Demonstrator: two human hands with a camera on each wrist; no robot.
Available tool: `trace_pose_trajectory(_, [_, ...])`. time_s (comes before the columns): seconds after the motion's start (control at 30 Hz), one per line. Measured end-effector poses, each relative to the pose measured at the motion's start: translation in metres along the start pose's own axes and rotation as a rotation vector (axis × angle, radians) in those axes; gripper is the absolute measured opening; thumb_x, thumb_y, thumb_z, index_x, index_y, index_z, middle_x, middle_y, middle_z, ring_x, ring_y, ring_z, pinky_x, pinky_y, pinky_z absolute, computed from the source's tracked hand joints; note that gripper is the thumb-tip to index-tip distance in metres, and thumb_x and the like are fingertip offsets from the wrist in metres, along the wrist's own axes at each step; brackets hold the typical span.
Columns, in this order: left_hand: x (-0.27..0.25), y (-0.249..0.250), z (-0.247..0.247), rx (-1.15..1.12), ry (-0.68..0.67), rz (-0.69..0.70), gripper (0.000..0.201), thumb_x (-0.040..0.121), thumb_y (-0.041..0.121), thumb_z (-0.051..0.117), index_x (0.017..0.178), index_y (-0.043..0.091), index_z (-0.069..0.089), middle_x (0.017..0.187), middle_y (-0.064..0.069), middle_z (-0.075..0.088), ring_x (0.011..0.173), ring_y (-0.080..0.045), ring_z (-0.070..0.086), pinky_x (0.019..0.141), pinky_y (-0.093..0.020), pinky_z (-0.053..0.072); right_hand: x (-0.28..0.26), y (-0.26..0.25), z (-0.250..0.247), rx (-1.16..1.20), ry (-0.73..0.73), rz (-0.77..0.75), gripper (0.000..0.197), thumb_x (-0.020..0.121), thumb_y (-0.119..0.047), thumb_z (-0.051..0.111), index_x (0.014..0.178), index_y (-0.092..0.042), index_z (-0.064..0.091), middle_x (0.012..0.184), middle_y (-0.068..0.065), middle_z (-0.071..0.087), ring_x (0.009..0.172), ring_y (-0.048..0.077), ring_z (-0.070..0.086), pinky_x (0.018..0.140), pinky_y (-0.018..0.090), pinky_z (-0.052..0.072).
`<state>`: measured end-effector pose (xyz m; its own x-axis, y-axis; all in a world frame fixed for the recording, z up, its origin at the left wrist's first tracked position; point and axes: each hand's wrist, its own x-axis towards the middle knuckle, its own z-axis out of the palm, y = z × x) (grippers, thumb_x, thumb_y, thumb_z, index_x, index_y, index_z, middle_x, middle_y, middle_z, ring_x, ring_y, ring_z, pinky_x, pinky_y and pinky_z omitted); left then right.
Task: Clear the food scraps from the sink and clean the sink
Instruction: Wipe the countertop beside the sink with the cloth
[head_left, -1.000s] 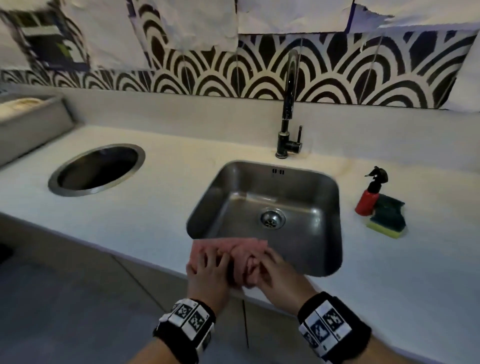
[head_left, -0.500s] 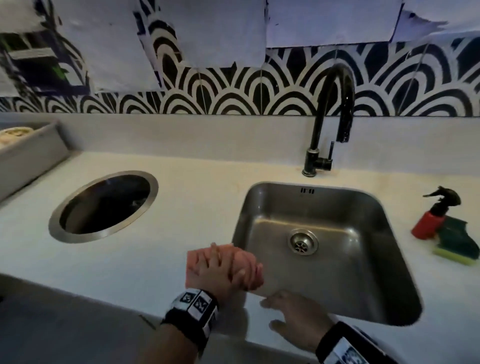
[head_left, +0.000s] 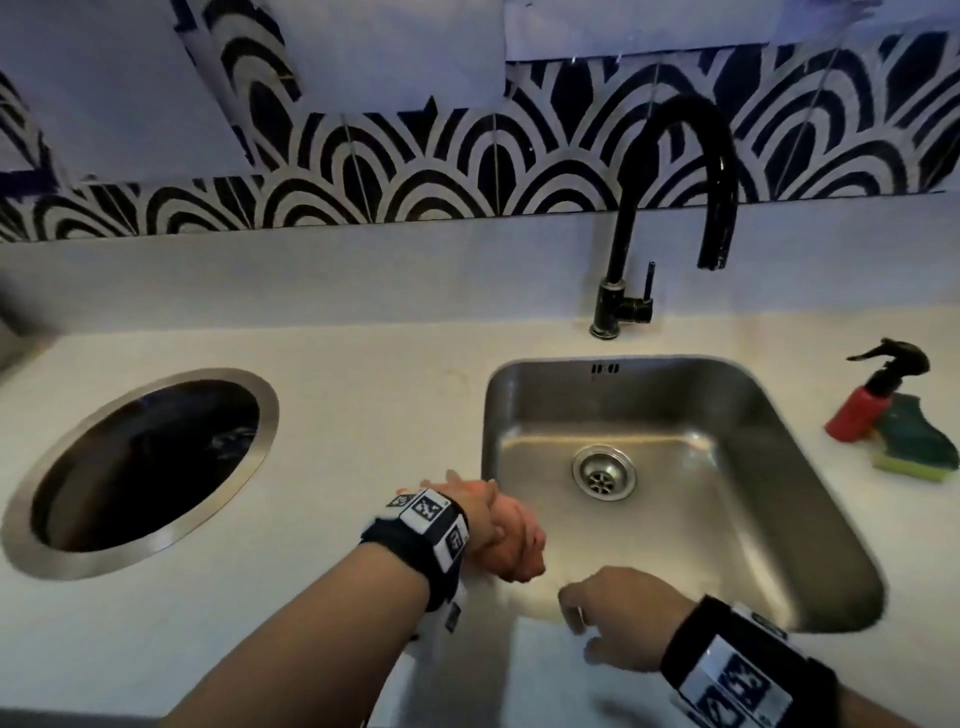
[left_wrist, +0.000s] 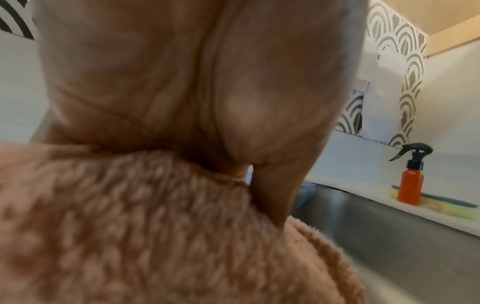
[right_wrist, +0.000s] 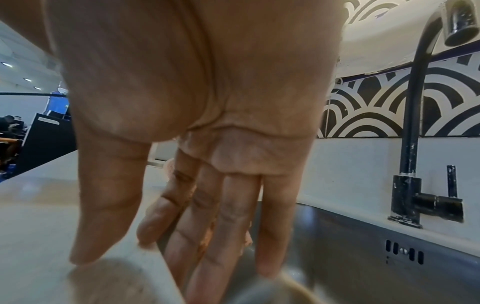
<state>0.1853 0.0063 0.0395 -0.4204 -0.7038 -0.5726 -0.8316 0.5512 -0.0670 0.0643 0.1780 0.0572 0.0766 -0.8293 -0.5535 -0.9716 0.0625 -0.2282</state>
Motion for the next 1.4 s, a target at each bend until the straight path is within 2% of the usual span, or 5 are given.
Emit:
trace_pose_trajectory(0.4, [0.079, -0.012, -0.043, -0.075, 0.128, -0.007, 0.081, 0.089, 0.054, 0.039, 0.151, 0.026, -0.006, 0.154, -0.022, -0.019, 0.141, -0.049, -0.002, 0.114, -0.061, 0.007, 0.016, -0.006, -0.008, 0.11, -0.061, 0.003, 0.013, 0.082, -0.011, 0.05, 0.075, -0.022, 0.052, 0.085, 0.004, 0.054, 0.079, 0.019, 0.046, 0.054, 0.02, 0.03])
trace_pose_trajectory(0.6, [0.134, -0.022, -0.076, -0.194, 0.359, -0.051, 0.068, 0.087, 0.048, 0.051, 0.143, 0.026, 0.02, 0.157, -0.012, 0.004, 0.138, -0.04, 0.023, 0.109, -0.052, 0.027, 0.024, -0.002, 0.014, -0.087, 0.069, -0.078, 0.034, 0.097, -0.033, 0.034, 0.067, -0.018, 0.04, 0.063, -0.005, 0.031, 0.092, 0.015, 0.051, 0.087, 0.015, 0.033])
trace_pose_trajectory(0.67, [0.147, -0.026, -0.086, -0.188, 0.412, -0.049, 0.06, 0.086, 0.05, 0.05, 0.136, 0.024, 0.029, 0.148, -0.012, 0.021, 0.129, -0.038, 0.034, 0.103, -0.049, 0.034, 0.028, -0.001, 0.023, -0.126, 0.076, -0.067, 0.044, 0.102, -0.027, 0.027, 0.059, -0.017, 0.027, 0.062, -0.006, 0.028, 0.101, 0.006, 0.052, 0.073, 0.002, 0.027])
trace_pose_trajectory(0.97, [0.19, -0.035, -0.11, -0.247, 0.434, -0.059, 0.065, 0.078, 0.059, 0.055, 0.13, 0.023, 0.037, 0.133, -0.016, 0.031, 0.127, -0.043, 0.035, 0.105, -0.052, 0.033, 0.031, 0.001, -0.023, 0.176, -0.044, -0.001, 0.016, 0.087, -0.026, 0.051, 0.101, -0.022, 0.06, 0.105, 0.003, 0.063, 0.097, 0.025, 0.057, 0.081, 0.032, 0.044])
trace_pose_trajectory(1.4, [0.137, -0.061, -0.048, -0.213, 0.376, 0.059, 0.077, 0.083, 0.067, 0.047, 0.146, 0.037, 0.016, 0.152, -0.009, 0.028, 0.138, -0.033, 0.031, 0.114, -0.047, 0.026, 0.045, -0.025, -0.013, 0.221, 0.164, -0.003, 0.023, 0.092, -0.035, 0.052, 0.114, -0.029, 0.056, 0.111, -0.008, 0.062, 0.102, 0.014, 0.055, 0.082, 0.029, 0.042])
